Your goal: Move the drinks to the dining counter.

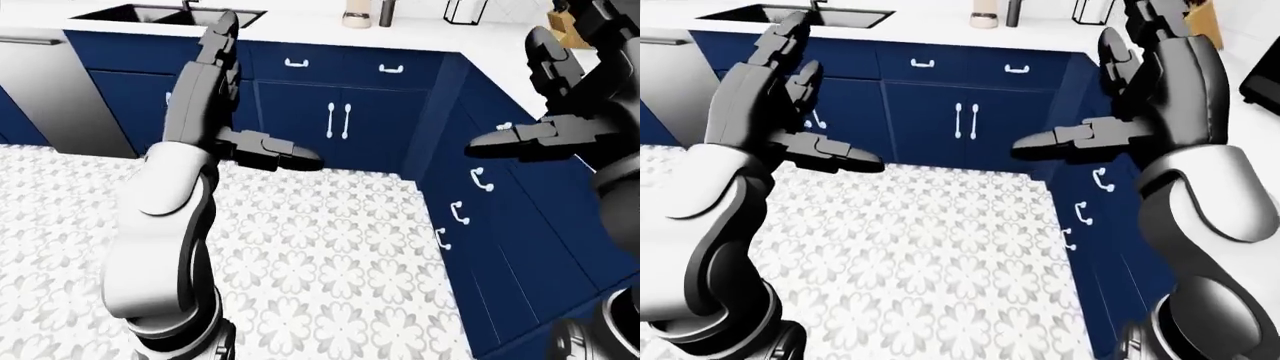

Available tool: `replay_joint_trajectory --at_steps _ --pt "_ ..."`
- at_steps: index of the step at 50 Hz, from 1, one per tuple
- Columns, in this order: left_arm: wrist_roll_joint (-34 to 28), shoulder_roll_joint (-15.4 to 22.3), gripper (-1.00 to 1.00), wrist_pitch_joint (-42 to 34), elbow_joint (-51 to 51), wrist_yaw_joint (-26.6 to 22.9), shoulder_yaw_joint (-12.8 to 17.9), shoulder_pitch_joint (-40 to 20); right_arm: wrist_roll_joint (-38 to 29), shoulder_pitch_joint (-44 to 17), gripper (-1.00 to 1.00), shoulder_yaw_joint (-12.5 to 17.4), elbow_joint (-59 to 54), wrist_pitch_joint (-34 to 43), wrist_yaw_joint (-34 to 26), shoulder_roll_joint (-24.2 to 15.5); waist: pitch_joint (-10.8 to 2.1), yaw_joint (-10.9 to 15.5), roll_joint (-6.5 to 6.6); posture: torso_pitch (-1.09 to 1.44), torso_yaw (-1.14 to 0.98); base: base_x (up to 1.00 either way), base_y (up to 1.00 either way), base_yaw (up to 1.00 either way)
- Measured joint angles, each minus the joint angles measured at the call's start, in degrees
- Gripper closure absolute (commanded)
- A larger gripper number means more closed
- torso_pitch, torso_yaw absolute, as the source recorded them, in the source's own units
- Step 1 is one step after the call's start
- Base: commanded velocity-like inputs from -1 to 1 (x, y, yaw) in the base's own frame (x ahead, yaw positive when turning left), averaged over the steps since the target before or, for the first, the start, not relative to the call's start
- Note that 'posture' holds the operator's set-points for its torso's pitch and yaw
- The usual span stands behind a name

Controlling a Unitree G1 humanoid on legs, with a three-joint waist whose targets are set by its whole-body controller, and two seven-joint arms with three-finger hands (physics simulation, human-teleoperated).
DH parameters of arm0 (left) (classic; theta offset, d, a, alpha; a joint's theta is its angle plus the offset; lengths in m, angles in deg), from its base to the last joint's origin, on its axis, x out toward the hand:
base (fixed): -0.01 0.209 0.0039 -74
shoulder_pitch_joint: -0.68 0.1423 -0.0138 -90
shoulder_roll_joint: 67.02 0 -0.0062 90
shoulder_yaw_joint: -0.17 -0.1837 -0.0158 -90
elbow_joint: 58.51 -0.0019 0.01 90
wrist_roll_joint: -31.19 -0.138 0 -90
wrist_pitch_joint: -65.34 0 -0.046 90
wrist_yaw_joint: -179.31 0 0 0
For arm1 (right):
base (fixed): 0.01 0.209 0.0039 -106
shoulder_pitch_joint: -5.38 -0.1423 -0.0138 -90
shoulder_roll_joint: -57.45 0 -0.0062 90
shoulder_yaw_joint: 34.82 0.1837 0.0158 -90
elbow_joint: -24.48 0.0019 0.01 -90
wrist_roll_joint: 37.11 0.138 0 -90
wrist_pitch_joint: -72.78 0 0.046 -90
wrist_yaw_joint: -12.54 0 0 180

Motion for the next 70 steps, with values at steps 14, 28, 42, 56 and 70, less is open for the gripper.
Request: replay_joint_trajectory --at_steps 14,28,42,56,70 --pt "0.9 0.3 -1.0 0.4 -0.5 -0.4 -0.4 -0.5 -1.0 -0.4 -1.0 0.4 -0.4 0.2 0.2 0.3 -0.37 -2.1 3.54 0.0 0.0 0.78 0.0 0.0" --pt "0.2 1.0 -1.0 -1.5 0.6 -0.2 0.0 -2.7 2.8 -1.7 -1.0 2.6 0.3 1.1 1.0 -2.0 -1.41 -0.3 -0.24 0.0 0.0 0.78 0.0 0.0" --pt "0.6 0.9 -1.0 -3.0 1.9 -0.8 -0.5 -4.1 6.3 -1.7 -1.0 3.3 -0.9 0.4 4.5 -3.7 -1.04 -2.3 3.61 0.0 0.0 0.67 -0.02 0.0" --pt "0.5 1.2 -1.0 -4.0 1.6 -0.3 0.3 -3.1 10.4 -0.6 -1.0 1.7 -0.4 -1.0 6.8 -4.3 -0.36 -5.6 1.49 0.0 0.0 0.07 -0.54 0.0" --pt "0.6 1.8 -1.0 -5.2 3.7 -0.4 0.3 -4.5 12.6 -0.8 -1.0 2.0 -0.7 -1.6 9.0 -5.7 0.14 -4.1 -1.05 0.0 0.0 0.0 -0.3 0.0"
